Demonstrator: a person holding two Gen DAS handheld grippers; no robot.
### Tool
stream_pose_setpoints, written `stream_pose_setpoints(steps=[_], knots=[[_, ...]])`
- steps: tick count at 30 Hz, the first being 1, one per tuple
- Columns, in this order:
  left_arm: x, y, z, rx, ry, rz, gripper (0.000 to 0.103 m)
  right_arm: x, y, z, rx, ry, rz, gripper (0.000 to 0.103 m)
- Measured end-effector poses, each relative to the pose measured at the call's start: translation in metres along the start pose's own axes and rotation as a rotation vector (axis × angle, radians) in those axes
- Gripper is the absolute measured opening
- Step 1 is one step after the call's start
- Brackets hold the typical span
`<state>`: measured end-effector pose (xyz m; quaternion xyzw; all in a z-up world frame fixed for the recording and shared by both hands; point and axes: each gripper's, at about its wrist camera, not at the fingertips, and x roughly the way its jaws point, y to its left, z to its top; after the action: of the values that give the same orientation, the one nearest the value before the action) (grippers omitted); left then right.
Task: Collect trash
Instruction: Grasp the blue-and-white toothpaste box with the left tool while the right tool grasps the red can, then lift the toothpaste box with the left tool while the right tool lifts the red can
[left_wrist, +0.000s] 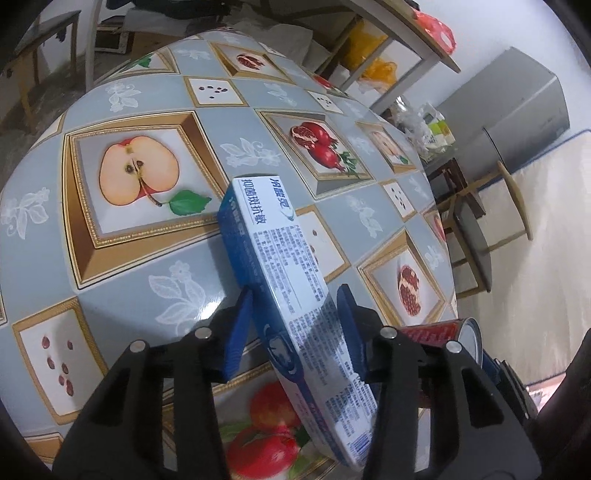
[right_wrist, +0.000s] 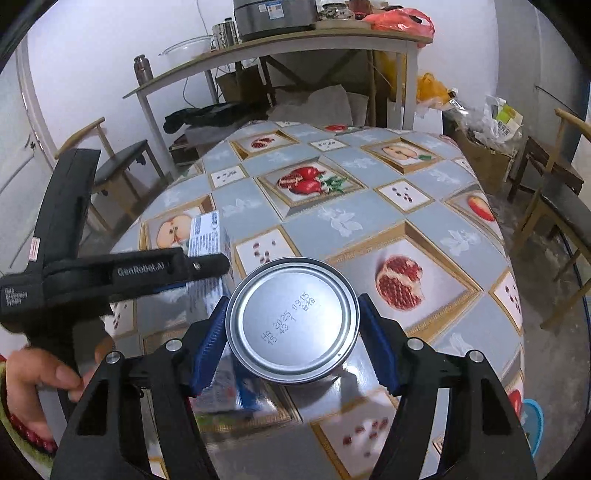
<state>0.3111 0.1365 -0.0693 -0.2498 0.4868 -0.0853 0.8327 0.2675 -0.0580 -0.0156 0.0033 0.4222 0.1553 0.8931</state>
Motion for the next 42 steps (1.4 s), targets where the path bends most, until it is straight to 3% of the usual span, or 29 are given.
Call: stream_pose_setpoints(steps=[7, 14, 19, 23, 27, 42], knots=[[-0.014, -0.012, -0.028, 0.167, 0.073, -0.017, 0.042, -0.027, -0.013, -0.026, 0.033, 0.045, 0.031, 0.066], [-0.043, -0.025, -0.087, 0.336, 0.143, -0.060, 0.041, -0.066, -0.023, -0.069, 0.046, 0.069, 0.025, 0.066], [-0.061, -0.023, -0.126, 0.367, 0.173, -0.097, 0.042, -0.094, -0.029, -0.100, 0.076, 0.065, 0.007, 0.066], [-0.069, -0.023, -0.141, 0.363, 0.152, -0.071, 0.043, -0.105, -0.032, -0.112, 0.098, 0.044, -0.007, 0.066], [-0.069, -0.024, -0.142, 0.337, 0.133, -0.042, 0.050, -0.107, -0.037, -0.115, 0.138, 0.037, -0.007, 0.066], [-0.052, -0.038, -0.139, 0.372, 0.078, 0.106, 0.049, -0.104, -0.032, -0.117, 0.133, 0.039, -0.025, 0.068]])
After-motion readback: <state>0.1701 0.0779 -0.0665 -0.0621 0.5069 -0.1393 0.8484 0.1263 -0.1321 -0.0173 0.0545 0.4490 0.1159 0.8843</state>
